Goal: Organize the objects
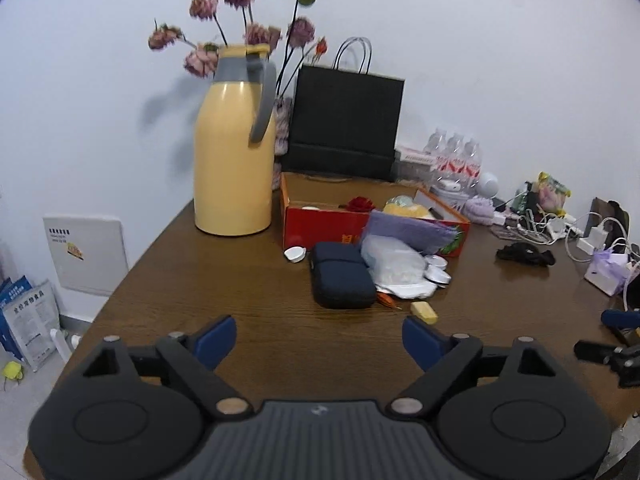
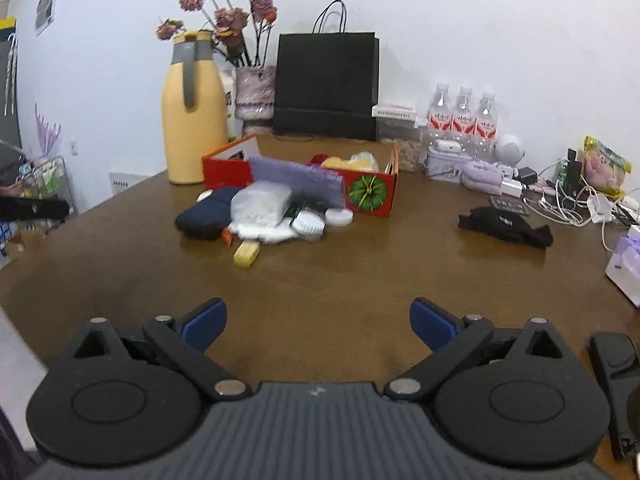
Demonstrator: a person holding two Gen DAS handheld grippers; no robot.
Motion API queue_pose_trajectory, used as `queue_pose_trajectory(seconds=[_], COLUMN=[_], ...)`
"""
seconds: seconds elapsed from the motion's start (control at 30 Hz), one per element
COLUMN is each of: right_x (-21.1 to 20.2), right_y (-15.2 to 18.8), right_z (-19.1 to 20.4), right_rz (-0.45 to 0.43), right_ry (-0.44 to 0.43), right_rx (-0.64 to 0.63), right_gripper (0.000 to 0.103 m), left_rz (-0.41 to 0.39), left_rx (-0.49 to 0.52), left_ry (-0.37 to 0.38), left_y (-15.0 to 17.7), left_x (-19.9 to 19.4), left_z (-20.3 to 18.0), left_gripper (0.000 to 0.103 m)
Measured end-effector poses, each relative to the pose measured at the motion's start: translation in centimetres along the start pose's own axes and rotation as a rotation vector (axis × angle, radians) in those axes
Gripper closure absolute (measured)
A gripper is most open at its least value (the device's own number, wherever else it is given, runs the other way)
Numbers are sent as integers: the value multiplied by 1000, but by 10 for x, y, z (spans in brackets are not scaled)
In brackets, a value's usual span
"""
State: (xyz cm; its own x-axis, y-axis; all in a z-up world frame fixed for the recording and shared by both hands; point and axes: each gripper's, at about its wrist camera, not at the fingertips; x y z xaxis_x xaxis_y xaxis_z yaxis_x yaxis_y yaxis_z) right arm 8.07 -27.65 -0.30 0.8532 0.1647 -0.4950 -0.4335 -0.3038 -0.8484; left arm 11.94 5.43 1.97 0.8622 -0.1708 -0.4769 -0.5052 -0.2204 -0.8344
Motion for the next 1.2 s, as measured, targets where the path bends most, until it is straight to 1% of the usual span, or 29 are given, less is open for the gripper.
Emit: queue_pose_trajectory(seconds=[0.03, 0.07, 0.1, 0.13, 0.17, 0.2, 0.23, 0.27, 0.33, 0.37, 0.4, 0.43, 0.5, 0.53, 0.57, 0.6, 0.63, 0.67, 0.7, 0.77, 0.83, 0.93, 1.0, 1.03, 1.1, 1.13, 1.17, 1.2], right_x=[10, 21, 38, 50, 64, 78, 93, 108, 141, 157, 173, 189, 215, 226, 232, 235, 236, 236, 236, 235, 233, 227, 223, 222, 213, 201, 185, 168], right_y=[-3, -6, -12, -17, -23, -29, -37, -44, -57, -60, -63, -66, -65, -63, -61, -58, -56, -55, -53, -51, -51, -50, -50, -51, -54, -57, -60, -60], right_z=[-2, -5, -8, -7, -9, -10, -12, -15, -21, -25, -29, -31, -36, -37, -37, -37, -37, -38, -38, -39, -40, -40, -40, -41, -44, -44, -44, -45], right_rz=[-6, -5, -1, 5, 8, 7, 9, 8, 22, 33, 46, 63, 94, 110, 115, 107, 94, 87, 78, 68, 62, 46, 26, 23, 16, -7, -48, -89], right_ry=[-4, -13, -26, -35, -44, -54, -62, -77, -113, -126, -135, -144, -153, -160, -173, -185, -189, -190, -190, -192, -193, -183, -164, -160, -125, -97, -82, -84], right_rx=[3, 2, -2, -6, -11, -19, -25, -31, -19, -13, -3, 3, 21, 31, 41, 53, 65, 73, 82, 101, 106, 112, 109, 108, 112, 107, 103, 110], right_gripper=[6, 11, 18, 22, 30, 32, 32, 32, 33, 37, 43, 46, 57, 61, 64, 65, 66, 66, 66, 66, 67, 67, 67, 67, 67, 67, 67, 67], left_rz=[2, 0, -2, 4, 15, 23, 41, 62, 105, 122, 140, 148, 152, 155, 155, 152, 129, 132, 132, 141, 143, 125, 96, 79, 46, 29, 16, 12], left_rx=[9, 21, 33, 31, 20, 6, -14, -21, -25, -30, -36, -26, 23, 45, 41, 27, 35, 49, 58, 59, 51, 65, 86, 88, 49, 18, -14, -44], left_ry=[13, 21, 16, -9, -45, -80, -117, -114, -40, -38, -54, -62, -95, -104, -101, -92, -90, -78, -60, -26, -15, -37, -75, -104, -110, -95, -76, -41], left_y=[-5, -11, -18, -25, -34, -41, -51, -58, -72, -77, -80, -82, -80, -77, -74, -72, -70, -69, -69, -68, -68, -66, -65, -65, -68, -68, -66, -61], left_x=[15, 30, 51, 70, 92, 111, 136, 153, 192, 208, 224, 237, 258, 266, 270, 273, 273, 274, 274, 273, 271, 266, 258, 252, 229, 215, 200, 182], left_z=[3, 6, 10, 13, 16, 19, 21, 23, 28, 29, 29, 27, 21, 21, 21, 23, 22, 21, 21, 21, 21, 18, 15, 13, 12, 11, 12, 11], left_gripper=[14, 14, 16, 17, 19, 20, 21, 22, 22, 26, 32, 33, 35, 36, 45, 49, 55, 69, 77, 77, 77, 78, 78, 78, 78, 78, 78, 78])
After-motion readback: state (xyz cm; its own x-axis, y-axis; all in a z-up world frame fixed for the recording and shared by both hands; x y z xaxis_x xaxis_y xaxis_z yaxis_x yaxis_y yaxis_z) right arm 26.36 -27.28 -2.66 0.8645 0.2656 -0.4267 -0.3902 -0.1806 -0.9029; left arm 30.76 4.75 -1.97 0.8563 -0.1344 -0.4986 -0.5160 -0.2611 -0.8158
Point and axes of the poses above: each gripper's, at about its wrist camera, not at the fingertips, and x roughly the way its jaws point, z to its left, y to its underside, and after that the axes turned 12 degrees about -x, right-handed
